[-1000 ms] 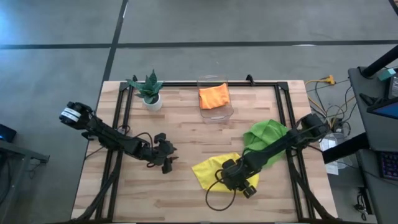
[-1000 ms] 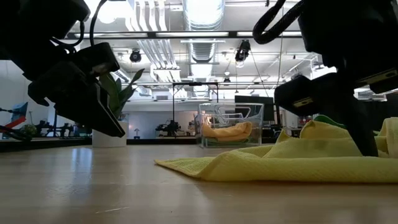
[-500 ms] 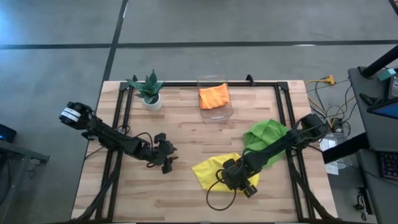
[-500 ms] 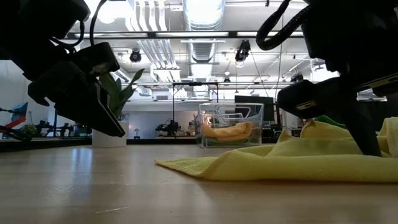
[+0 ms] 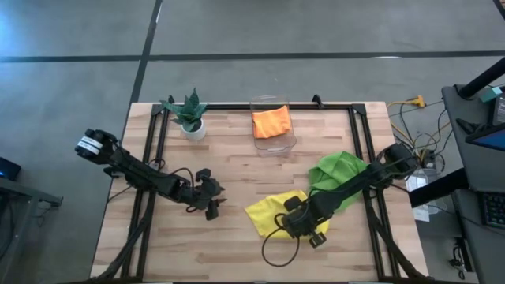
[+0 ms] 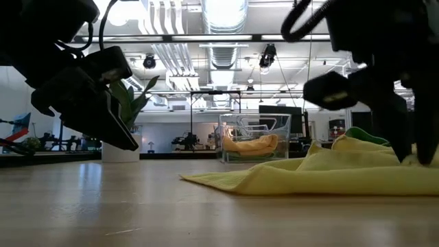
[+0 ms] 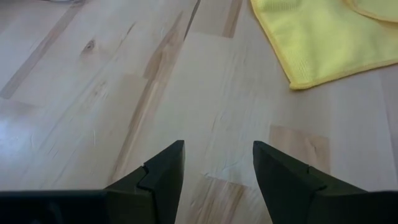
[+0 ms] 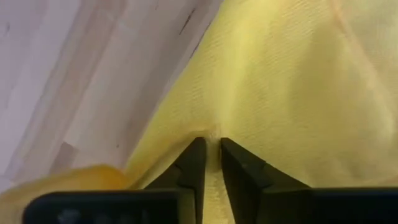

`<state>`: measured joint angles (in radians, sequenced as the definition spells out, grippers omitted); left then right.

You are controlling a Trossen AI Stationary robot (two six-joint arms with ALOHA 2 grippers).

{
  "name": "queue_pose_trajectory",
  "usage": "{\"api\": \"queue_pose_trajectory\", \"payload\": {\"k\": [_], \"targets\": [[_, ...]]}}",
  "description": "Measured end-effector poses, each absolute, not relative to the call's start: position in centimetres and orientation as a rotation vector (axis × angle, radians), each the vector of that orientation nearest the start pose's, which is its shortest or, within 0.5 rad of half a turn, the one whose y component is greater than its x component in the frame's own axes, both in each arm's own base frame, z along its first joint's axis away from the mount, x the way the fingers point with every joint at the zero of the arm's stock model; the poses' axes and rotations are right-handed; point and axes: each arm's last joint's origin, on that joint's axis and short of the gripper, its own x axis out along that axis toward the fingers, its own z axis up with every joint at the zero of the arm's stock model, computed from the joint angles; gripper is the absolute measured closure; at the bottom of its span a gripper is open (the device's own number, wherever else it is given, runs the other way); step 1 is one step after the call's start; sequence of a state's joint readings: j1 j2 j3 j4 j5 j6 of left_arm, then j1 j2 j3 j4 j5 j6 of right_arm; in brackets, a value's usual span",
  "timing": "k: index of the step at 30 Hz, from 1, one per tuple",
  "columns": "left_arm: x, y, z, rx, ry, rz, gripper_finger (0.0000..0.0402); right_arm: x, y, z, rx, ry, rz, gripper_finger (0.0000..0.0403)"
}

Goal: Fold microfiber towels
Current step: Fold the yellow towel

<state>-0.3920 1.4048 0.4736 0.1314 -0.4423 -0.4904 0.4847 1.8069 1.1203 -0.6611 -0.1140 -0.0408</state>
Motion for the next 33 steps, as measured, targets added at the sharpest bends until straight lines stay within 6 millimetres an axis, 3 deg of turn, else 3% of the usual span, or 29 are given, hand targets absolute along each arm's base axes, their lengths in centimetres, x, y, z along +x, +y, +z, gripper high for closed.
{"api": "queue_pose_trajectory", "payload": {"k": [10, 18, 22, 26, 30, 33], "targets": [[22.4, -7.9, 13.7, -0.154, 0.675, 0.218, 0.0226, 30.1, 16.1, 18.5, -0.27, 1.342, 0.461, 0.0376], [22.6, -8.0, 13.9, -0.168, 0.65, 0.213, 0.0226, 29.0, 15.2, 21.7, -0.175, 1.338, 0.268, 0.0389], [23.0, -8.1, 14.4, -0.194, 0.596, 0.202, 0.0226, 27.1, 13.9, 23.7, -0.069, 1.304, 0.059, 0.0389], [23.8, -8.4, 15.7, -0.272, 0.446, 0.173, 0.0226, 23.9, 12.7, 26.2, 0.042, 1.214, -0.175, 0.0389], [24.6, -8.7, 17.3, -0.356, 0.279, 0.12, 0.0226, 20.4, 11.9, 28.2, 0.199, 1.079, -0.304, 0.0389], [25.5, -9.0, 18.6, -0.372, 0.158, 0.088, 0.0226, 17.9, 11.5, 28.4, 0.29, 1.014, -0.349, 0.0389]]}}
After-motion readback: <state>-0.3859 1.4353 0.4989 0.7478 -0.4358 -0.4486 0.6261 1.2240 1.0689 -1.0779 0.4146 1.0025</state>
